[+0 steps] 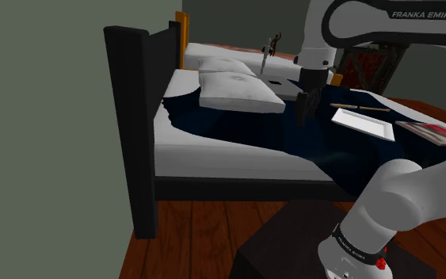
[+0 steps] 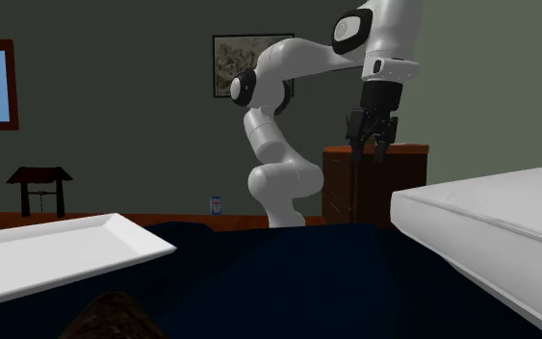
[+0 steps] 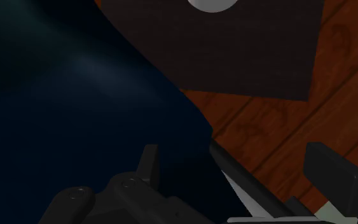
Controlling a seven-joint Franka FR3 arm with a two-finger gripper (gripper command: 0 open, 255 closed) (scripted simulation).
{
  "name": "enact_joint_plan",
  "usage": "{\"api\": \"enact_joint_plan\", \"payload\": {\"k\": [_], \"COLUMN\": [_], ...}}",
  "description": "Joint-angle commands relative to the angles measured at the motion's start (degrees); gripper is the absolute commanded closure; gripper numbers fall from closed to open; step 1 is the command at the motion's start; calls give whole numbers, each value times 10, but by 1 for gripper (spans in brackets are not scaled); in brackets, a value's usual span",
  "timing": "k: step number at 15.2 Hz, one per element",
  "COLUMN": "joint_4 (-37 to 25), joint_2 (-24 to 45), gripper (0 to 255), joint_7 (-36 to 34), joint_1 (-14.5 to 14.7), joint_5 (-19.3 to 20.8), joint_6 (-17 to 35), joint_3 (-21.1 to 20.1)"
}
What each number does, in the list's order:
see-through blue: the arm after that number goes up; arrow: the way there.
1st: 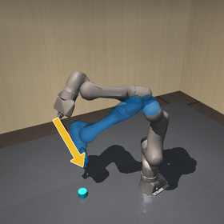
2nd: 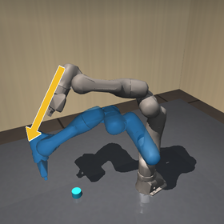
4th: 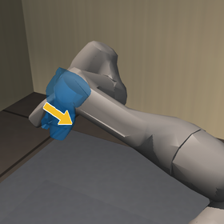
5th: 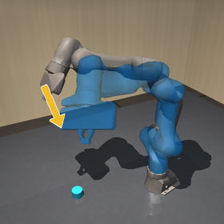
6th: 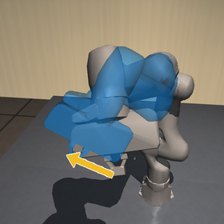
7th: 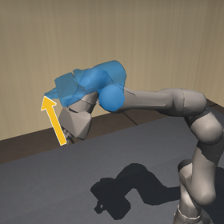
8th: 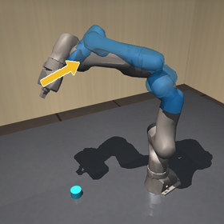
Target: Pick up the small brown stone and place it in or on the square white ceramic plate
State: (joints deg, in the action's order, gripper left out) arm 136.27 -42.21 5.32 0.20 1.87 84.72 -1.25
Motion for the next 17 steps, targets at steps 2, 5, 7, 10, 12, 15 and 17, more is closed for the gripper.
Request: {"api": "enact_joint_plan", "payload": {"k": [2, 5, 7, 10, 12, 15, 17], "joint_4": [0, -3, -8, -21, -33, -55, -73], "joint_2": [5, 24, 40, 69, 91, 128, 155], "gripper": [0, 0, 0, 0, 0, 0, 0], "joint_7": [12, 47, 70, 104, 126, 160, 183], "joint_1": [-5, -21, -31, -44, -52, -62, -68], "joint_5": [10, 37, 53, 74, 84, 96, 100], "joint_6": [8, 34, 52, 80, 98, 125, 142], "joint_3": [11, 46, 69, 103, 125, 158, 180]}}
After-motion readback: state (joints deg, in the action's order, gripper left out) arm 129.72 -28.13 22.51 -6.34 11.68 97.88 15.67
